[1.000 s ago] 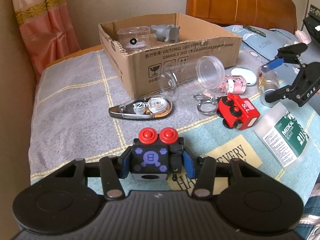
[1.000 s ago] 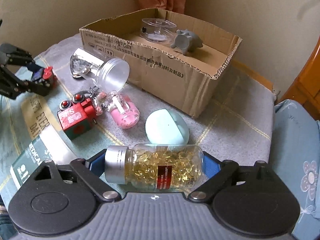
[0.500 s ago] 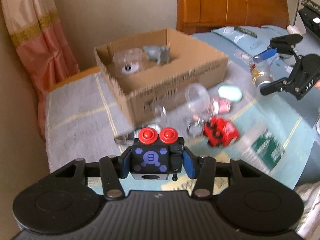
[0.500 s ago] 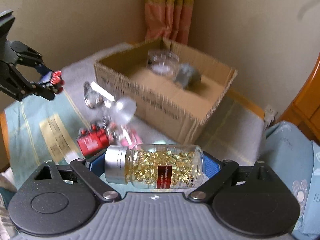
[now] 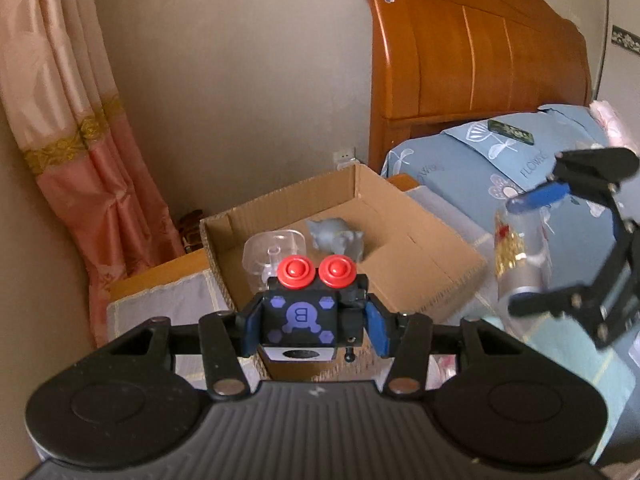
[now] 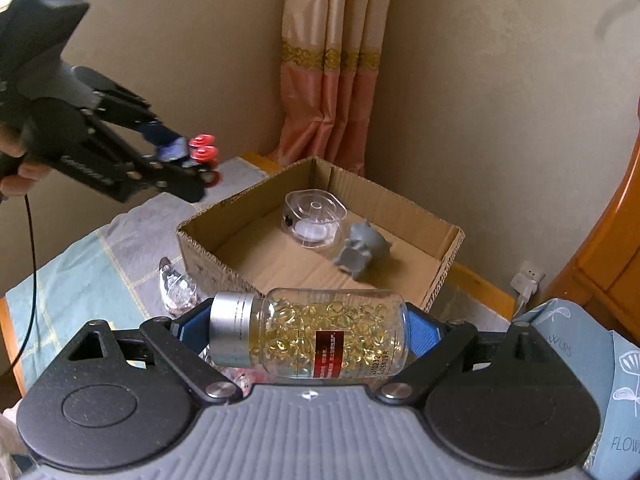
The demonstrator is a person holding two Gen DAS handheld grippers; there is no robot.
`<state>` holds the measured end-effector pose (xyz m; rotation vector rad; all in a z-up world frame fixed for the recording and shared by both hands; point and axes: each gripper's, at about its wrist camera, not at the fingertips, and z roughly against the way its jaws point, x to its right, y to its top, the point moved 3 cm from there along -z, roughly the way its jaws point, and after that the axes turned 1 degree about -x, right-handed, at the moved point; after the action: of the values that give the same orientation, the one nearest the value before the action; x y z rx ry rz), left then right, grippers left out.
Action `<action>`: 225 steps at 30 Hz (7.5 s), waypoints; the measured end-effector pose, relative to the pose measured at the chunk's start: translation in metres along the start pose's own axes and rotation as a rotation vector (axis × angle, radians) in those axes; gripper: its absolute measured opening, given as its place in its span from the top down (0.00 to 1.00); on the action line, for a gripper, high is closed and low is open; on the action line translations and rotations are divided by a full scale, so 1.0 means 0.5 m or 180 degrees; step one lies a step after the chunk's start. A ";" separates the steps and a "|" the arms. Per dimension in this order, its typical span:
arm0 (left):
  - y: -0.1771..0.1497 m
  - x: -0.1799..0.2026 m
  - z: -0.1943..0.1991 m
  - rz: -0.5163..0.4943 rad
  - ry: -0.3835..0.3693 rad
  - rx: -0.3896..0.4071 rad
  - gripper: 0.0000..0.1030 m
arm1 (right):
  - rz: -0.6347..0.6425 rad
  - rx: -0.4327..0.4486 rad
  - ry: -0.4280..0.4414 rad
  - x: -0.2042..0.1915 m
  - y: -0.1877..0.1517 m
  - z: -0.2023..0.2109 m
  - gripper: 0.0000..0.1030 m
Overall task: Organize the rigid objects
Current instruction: 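Lower the cube toy and capsule bottle into the box and open both tools, then move the right tool to the mint-green case while the left tool approaches the tape dispenser, then close the right tool on the mint-green case while the left tool grips the tape dispenser, then carry the mint-green case and tape dispenser into the box and open both tools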
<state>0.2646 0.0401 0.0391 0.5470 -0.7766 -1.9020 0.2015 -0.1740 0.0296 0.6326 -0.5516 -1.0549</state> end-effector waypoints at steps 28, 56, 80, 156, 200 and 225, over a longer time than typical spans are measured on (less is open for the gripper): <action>-0.107 0.027 0.000 0.0056 0.0372 0.0310 0.01 | -0.0838 -0.0140 -0.0433 0.079 0.073 -0.117 0.04; -0.241 0.051 0.012 0.0627 0.0711 0.0031 0.01 | -0.1780 -0.0465 -0.1174 0.016 -0.202 -0.070 0.00; -0.268 0.025 -0.115 0.0756 0.0642 -0.0456 0.01 | -0.1909 -0.0641 -0.1265 0.046 -0.239 -0.199 0.00; -0.265 -0.034 -0.128 0.0382 0.0367 -0.0579 0.13 | -0.1461 -0.0343 -0.0938 -0.010 -0.248 -0.130 0.36; -0.022 0.020 -0.014 -0.0066 0.0135 -0.0135 0.13 | -0.0663 -0.0047 -0.0323 0.009 -0.040 -0.017 0.36; -0.059 -0.005 -0.044 0.0118 0.0450 -0.0093 0.07 | -0.0821 -0.0294 -0.0545 0.105 0.065 -0.179 0.36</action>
<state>0.2618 0.0456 0.0028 0.6375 -0.6619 -1.8165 0.3035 -0.1917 -0.0038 0.5442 -0.5760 -1.3790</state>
